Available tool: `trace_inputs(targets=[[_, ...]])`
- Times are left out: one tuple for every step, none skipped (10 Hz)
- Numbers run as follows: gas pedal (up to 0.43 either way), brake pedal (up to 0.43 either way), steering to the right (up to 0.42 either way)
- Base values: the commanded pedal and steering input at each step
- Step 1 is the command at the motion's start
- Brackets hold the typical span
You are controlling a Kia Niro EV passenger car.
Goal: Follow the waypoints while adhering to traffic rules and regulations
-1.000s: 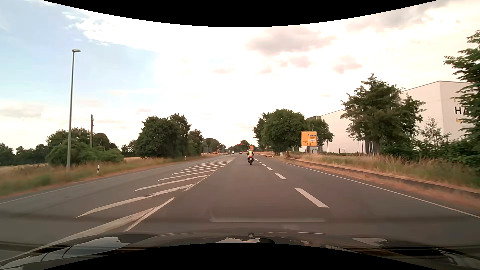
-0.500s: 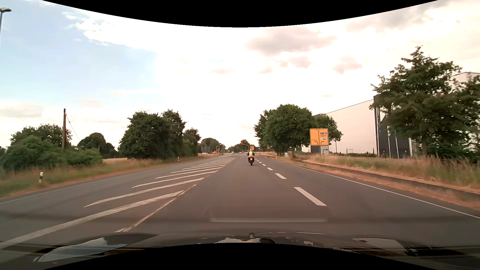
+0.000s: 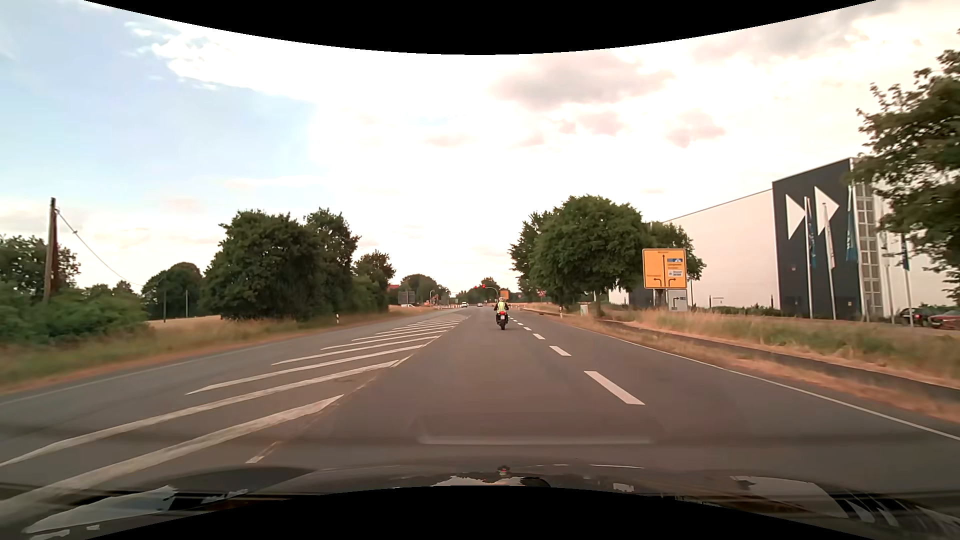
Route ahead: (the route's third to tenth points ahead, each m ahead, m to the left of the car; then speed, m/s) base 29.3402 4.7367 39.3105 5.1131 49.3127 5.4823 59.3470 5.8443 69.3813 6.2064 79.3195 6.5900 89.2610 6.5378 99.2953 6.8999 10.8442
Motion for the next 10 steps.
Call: trace_inputs(targets=[[0.098,0.0,-0.002],[0.098,0.0,-0.002],[0.098,0.0,-0.002],[0.098,0.0,-0.002],[0.098,0.0,-0.002],[0.098,0.0,-0.002],[0.098,0.0,-0.002],[0.098,0.0,-0.003],[0.098,0.0,-0.002],[0.098,0.0,-0.002]])
